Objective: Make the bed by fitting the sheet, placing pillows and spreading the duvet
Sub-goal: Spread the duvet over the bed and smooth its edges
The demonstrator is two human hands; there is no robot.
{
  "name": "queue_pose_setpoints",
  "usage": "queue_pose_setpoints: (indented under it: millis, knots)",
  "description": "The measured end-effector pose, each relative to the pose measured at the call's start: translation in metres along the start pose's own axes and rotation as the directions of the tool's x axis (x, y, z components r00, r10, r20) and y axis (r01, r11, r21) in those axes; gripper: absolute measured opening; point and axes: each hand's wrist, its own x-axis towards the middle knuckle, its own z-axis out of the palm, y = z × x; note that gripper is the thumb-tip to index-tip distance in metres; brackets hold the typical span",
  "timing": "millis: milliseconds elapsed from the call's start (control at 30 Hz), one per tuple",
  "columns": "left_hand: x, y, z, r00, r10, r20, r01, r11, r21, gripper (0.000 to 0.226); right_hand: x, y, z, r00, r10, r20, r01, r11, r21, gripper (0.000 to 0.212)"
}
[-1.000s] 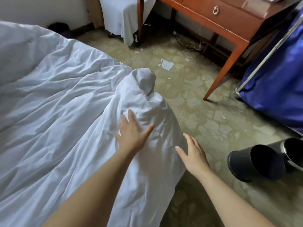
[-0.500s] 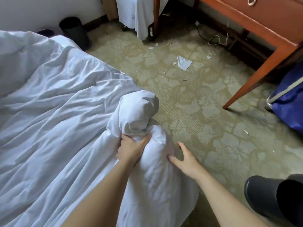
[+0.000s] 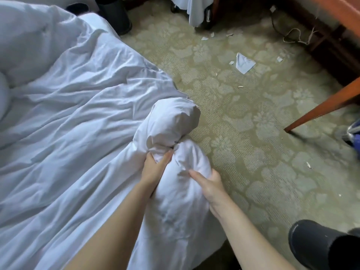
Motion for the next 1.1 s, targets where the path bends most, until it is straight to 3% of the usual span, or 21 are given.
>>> queue_pose_setpoints:
  millis: [67, 100, 200, 267, 333, 467, 567, 667, 767, 833, 867, 967, 1100]
  knots:
    - [-0.022, 0.0, 0.007, 0.999, 0.032, -0.006, -0.032, 0.999, -0.016, 0.044, -0.024, -0.013, -0.017, 0.988, -0.132, -0.078, 0.123, 0.987, -0.102, 0.04]
    - [-0.035, -0.002, 0.015, 0.999, 0.053, -0.001, -0.053, 0.999, 0.012, 0.037, -0.036, -0.017, -0.032, 0.976, -0.187, -0.108, 0.172, 0.976, -0.135, 0.044]
    - [-0.085, -0.013, 0.043, 0.991, 0.134, 0.011, -0.134, 0.98, 0.147, 0.046, -0.072, -0.02, -0.086, 0.954, -0.27, -0.127, 0.234, 0.942, -0.239, 0.047]
    - [-0.123, -0.023, 0.069, 0.978, 0.2, 0.058, -0.207, 0.959, 0.196, 0.052, -0.091, -0.016, -0.123, 0.953, -0.284, -0.103, 0.24, 0.919, -0.311, 0.03]
    - [-0.158, -0.039, 0.102, 0.967, 0.23, 0.107, -0.253, 0.917, 0.309, 0.072, -0.107, -0.006, -0.156, 0.952, -0.289, -0.098, 0.234, 0.898, -0.372, 0.024]
    - [-0.201, -0.082, 0.16, 0.978, 0.165, 0.131, -0.21, 0.821, 0.531, 0.063, -0.132, 0.027, -0.204, 0.956, -0.268, -0.116, 0.189, 0.871, -0.453, 0.021]
    - [-0.216, -0.104, 0.182, 0.98, 0.175, 0.092, -0.197, 0.849, 0.491, 0.067, -0.141, 0.056, -0.23, 0.967, -0.231, -0.11, 0.15, 0.859, -0.49, 0.009]
    - [-0.226, -0.122, 0.188, 0.977, 0.179, 0.117, -0.206, 0.937, 0.282, 0.05, -0.129, 0.082, -0.25, 0.992, -0.08, -0.095, 0.006, 0.796, -0.605, 0.015]
    - [-0.233, -0.146, 0.183, 1.0, 0.028, 0.008, -0.028, 0.995, 0.096, 0.028, -0.103, 0.112, -0.262, 0.977, 0.199, -0.08, -0.183, 0.576, -0.797, 0.016]
    - [-0.237, -0.168, 0.174, 0.987, -0.051, -0.15, 0.059, 0.997, 0.05, 0.019, -0.093, 0.126, -0.264, 0.959, 0.268, -0.097, -0.205, 0.412, -0.888, 0.018]
    - [-0.239, -0.18, 0.167, 0.97, -0.085, -0.228, 0.097, 0.994, 0.043, 0.013, -0.09, 0.129, -0.26, 0.963, 0.258, -0.084, -0.181, 0.38, -0.907, 0.019]
    - [-0.243, -0.221, 0.144, 0.891, -0.234, -0.389, 0.285, 0.955, 0.079, 0.016, -0.084, 0.129, -0.236, 0.986, 0.168, 0.002, -0.078, 0.472, -0.878, 0.016]
    - [-0.24, -0.251, 0.126, 0.706, -0.506, -0.496, 0.529, 0.842, -0.105, 0.053, -0.065, 0.142, -0.207, 0.999, 0.026, -0.039, -0.047, 0.607, -0.793, 0.048]
